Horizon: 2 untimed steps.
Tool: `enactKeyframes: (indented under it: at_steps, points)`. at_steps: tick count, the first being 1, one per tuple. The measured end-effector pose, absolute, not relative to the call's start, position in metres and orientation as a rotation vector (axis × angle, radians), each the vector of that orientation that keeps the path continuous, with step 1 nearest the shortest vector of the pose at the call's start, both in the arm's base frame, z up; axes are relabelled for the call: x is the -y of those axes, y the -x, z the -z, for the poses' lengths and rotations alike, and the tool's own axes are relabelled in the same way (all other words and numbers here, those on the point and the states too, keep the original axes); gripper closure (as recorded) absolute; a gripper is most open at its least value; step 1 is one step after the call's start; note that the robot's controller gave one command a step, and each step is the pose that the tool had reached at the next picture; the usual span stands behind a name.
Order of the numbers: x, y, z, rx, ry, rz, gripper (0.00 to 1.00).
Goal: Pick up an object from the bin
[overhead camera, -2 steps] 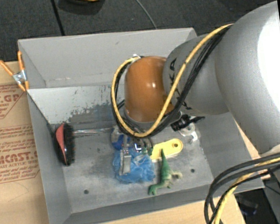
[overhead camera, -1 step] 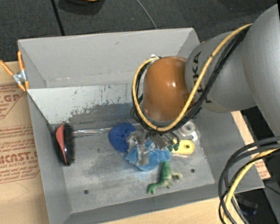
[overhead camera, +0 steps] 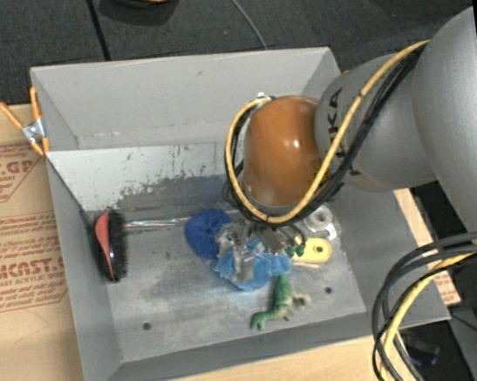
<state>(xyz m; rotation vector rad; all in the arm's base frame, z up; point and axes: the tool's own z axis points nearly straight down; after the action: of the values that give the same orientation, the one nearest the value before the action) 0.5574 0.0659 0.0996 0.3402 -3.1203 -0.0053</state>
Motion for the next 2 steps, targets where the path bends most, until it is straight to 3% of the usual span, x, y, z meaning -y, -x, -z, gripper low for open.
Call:
enactKeyframes:
  at_steps: [1, 2]
  points:
    - [-0.0696, -0.5578, -0.1558, 3.121, -0.349, 0.007, 1.00]
    - [-0.0697, -0.5578, -0.1558, 3.121, -0.350, 0.007, 1.00]
